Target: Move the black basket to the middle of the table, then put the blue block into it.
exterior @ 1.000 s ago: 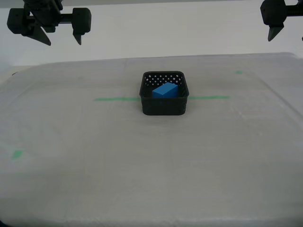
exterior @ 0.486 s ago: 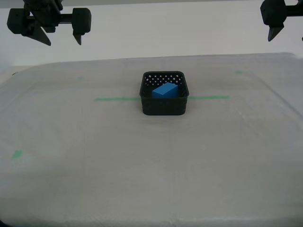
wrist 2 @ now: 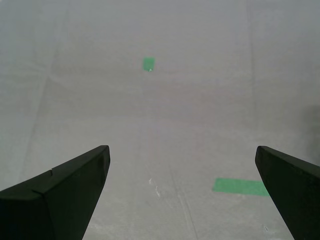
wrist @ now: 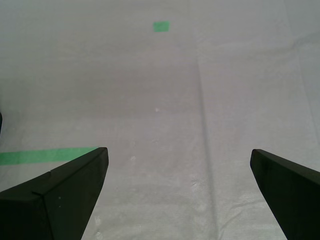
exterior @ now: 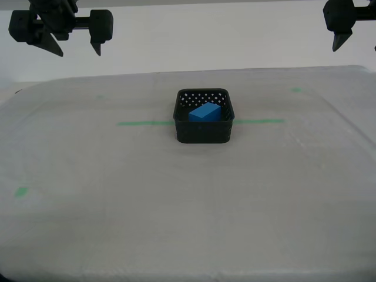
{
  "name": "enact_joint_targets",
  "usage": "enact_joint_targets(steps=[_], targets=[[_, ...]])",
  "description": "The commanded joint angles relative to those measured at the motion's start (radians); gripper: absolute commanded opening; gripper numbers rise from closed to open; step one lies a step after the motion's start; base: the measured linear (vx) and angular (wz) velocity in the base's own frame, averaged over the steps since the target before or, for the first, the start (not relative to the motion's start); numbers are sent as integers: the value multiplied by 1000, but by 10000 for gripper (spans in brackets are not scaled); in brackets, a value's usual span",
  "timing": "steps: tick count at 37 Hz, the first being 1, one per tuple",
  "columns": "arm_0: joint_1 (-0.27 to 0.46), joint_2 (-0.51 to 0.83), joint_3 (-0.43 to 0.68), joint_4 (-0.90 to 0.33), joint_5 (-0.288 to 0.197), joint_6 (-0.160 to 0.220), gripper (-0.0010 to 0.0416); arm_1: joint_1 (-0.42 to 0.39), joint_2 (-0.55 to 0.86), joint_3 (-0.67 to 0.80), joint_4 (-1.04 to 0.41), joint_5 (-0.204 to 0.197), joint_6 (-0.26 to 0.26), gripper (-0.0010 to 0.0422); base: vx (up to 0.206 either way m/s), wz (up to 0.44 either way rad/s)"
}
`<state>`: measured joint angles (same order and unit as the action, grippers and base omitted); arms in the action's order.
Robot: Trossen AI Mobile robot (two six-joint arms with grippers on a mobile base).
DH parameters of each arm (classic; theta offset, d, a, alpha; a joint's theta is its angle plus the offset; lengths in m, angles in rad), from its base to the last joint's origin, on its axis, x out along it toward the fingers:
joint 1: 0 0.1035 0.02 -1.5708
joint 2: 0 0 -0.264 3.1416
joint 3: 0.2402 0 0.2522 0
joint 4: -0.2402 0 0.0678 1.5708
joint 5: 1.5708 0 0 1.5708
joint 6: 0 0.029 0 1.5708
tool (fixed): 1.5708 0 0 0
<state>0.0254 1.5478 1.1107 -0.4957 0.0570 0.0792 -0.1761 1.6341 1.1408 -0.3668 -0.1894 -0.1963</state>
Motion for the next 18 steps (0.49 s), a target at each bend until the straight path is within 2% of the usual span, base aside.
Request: enact_joint_targets(steps=[1,18], targets=[[1,-1,1,2,-1,-2,398,0,0,1,0,-4,-2,400,0,0],[1,-1,1,2,-1,-2,398,0,0,1,0,-4,-2,400,0,0]])
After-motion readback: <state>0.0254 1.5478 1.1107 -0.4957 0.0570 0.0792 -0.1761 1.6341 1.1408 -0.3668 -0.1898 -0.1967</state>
